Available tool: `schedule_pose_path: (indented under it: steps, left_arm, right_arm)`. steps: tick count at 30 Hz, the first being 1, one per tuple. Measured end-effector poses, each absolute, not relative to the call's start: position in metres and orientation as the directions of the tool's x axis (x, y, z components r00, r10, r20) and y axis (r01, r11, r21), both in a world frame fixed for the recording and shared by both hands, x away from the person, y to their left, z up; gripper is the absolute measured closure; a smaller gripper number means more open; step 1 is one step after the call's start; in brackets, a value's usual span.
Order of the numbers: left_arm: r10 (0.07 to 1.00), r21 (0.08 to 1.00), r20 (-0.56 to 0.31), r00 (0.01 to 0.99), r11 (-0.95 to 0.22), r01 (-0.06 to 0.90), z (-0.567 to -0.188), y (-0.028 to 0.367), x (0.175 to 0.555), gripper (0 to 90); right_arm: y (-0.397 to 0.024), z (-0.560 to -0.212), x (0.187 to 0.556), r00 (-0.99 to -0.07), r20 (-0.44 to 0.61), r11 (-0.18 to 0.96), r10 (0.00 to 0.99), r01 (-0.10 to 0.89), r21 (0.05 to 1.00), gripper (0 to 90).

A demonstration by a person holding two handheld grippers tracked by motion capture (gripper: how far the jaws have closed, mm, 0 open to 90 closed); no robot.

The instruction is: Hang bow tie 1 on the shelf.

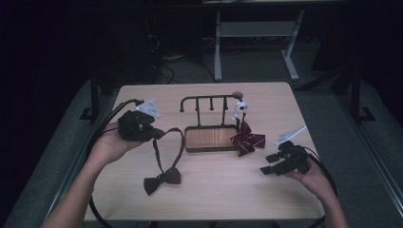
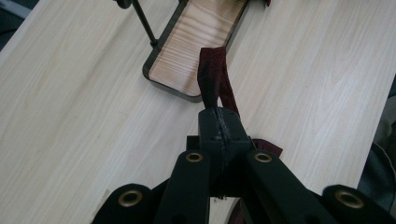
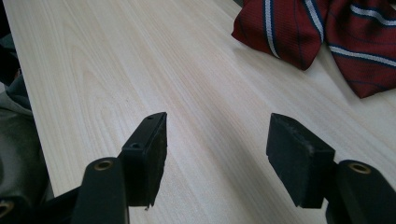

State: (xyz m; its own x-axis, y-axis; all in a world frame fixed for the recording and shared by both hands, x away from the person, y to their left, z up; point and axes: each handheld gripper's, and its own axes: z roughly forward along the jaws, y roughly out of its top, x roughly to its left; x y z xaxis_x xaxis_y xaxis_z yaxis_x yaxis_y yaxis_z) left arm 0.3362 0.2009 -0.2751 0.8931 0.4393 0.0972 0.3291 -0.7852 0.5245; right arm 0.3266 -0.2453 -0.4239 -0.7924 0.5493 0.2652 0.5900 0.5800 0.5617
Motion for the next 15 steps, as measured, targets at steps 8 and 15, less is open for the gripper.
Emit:
schedule_pose_path:
  steps: [8,15]
  left_arm:
    - [0.439,0.529,0.108,0.892,-0.785,0.322,-0.269,0.198,0.340,90.0]
    - [0.439,0.534,0.119,0.891,-0.785,0.315,-0.264,0.193,0.346,90.0]
  right_arm:
    - [-0.244,-0.425,0.328,-0.795,0.260,0.583,0.548,0.586,0.563,37.9]
    - [-0.246,-0.424,0.328,-0.793,0.264,0.576,0.549,0.588,0.567,38.1]
